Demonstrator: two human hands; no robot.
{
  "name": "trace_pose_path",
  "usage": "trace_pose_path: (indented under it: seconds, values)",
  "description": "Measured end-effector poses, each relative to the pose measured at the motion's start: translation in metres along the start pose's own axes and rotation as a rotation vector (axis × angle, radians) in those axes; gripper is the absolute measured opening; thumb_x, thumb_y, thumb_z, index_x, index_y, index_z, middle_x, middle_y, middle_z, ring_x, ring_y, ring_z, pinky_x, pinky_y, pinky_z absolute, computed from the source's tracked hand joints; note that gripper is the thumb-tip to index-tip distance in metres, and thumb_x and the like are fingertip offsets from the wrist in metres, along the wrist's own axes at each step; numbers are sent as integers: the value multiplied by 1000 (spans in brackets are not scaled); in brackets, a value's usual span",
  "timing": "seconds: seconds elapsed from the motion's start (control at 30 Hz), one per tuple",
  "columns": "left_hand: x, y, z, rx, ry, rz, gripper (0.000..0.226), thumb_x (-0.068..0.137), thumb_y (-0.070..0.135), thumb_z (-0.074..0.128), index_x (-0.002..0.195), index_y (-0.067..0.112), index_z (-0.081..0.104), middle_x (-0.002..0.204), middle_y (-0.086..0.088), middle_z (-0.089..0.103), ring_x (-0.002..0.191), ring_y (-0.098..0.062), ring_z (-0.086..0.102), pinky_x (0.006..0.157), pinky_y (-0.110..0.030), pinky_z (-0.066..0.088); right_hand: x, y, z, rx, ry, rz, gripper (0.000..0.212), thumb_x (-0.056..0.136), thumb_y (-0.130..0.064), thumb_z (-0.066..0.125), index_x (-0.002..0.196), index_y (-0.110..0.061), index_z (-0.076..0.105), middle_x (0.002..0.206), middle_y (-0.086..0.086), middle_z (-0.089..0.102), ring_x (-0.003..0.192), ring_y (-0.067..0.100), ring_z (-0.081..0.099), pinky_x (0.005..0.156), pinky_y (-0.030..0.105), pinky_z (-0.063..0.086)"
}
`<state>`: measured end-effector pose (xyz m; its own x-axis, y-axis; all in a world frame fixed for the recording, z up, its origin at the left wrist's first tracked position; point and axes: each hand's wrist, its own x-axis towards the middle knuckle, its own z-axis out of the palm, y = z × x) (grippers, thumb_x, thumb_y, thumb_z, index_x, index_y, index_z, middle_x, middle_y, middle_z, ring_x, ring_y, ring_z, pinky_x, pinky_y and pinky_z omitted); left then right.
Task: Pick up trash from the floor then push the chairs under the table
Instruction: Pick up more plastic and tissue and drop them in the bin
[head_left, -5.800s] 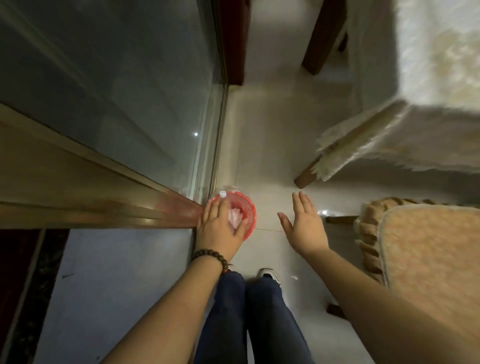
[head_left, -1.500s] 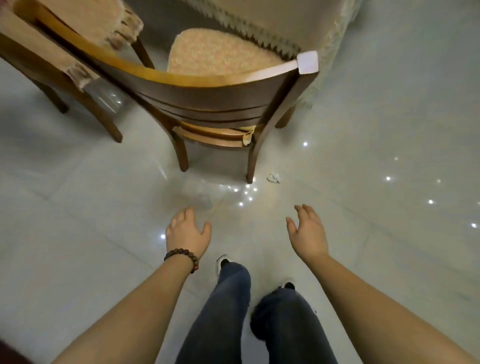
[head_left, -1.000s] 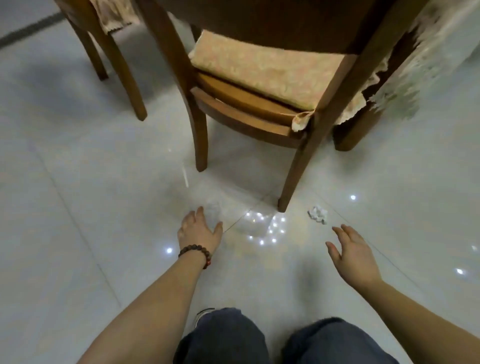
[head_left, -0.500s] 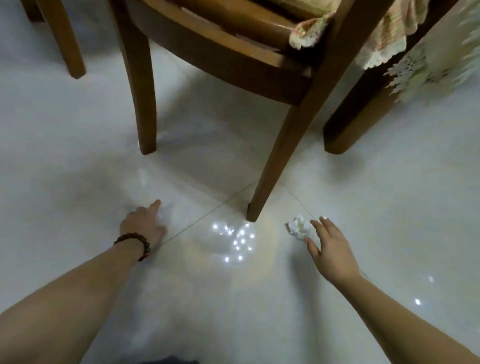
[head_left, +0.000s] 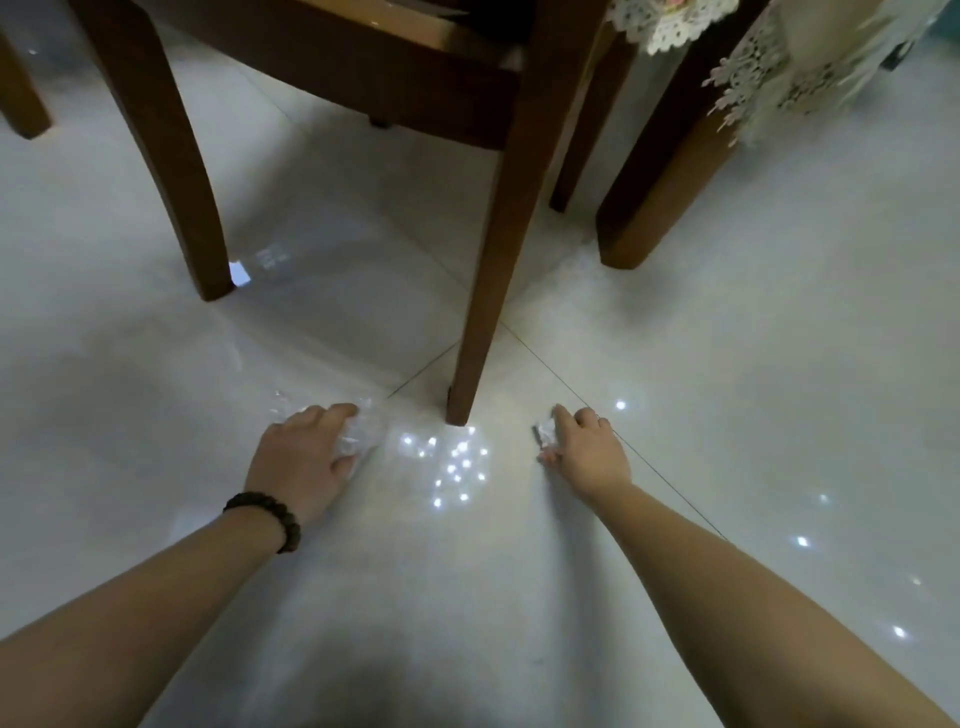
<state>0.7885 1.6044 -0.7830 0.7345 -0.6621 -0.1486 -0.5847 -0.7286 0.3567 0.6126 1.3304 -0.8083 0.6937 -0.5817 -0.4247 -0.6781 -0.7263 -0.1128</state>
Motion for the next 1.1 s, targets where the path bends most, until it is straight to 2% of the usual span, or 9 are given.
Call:
trace_pose_path:
  seconds: [0.1,0.2,0.37,0.47,0.7,0.83,0.93,1.0,1.1]
  values:
    - [-3,-5,-3,8,-7,-40,46,80,19,67,124,16,54,102,-11,64,90,-32,60,78,-38,43,-6,0,10,49,15,-13,29,91,-26,52,115,-9,50,111,13,48,101,31,46,71,34,38]
    - [-3,-6,-9,7,-2,-57,47,81,19,67,126,15,53,103,-12,64,91,-33,60,79,-38,44,-14,-4,9,96,41,-46,25,91,-27,50,105,-7,53,102,12,50,97,31,48,65,32,34]
    - [-22,4,-51,-53,-10,-146,48,87,25,61,132,19,45,114,-9,60,102,-28,56,88,-37,41,-52,-24,-28,217,166,-130,25,91,-30,55,107,-11,58,100,8,55,92,28,53,65,29,35]
    - [-56,17,-96,-142,22,-187,46,88,25,61,131,18,47,120,-7,60,107,-28,56,89,-37,39,-88,-51,-70,261,181,-163,32,90,-34,59,113,-13,59,104,7,57,92,27,55,67,28,37]
    - [-149,39,-249,-198,161,-271,40,77,14,71,116,13,62,99,-9,69,90,-30,63,79,-35,42,-181,-162,-200,285,152,-297,32,90,-36,58,112,-14,60,102,6,58,87,27,58,67,27,38]
    - [-202,48,-355,-194,250,-417,38,80,18,69,118,17,60,103,-5,68,97,-28,60,85,-37,40,-238,-240,-287,284,116,-487,28,89,-35,60,104,-12,62,100,7,60,90,28,57,66,31,41]
    - [-241,52,-437,-188,309,-513,39,83,20,66,121,18,58,108,-4,67,99,-27,59,89,-38,41,-289,-297,-356,246,121,-589,29,90,-36,59,108,-14,62,103,4,61,93,24,57,70,25,35]
    - [-267,55,-488,-199,329,-585,39,85,22,64,123,19,56,111,-4,66,101,-27,58,90,-37,41,-321,-328,-400,219,152,-674,26,89,-35,60,105,-14,63,98,4,62,89,23,56,69,24,34]
    - [-301,58,-555,-214,371,-676,39,85,23,63,123,20,56,111,-6,66,103,-28,57,91,-39,42,-359,-367,-452,175,165,-791,21,86,-32,65,95,-13,64,86,6,61,80,26,54,63,32,40]
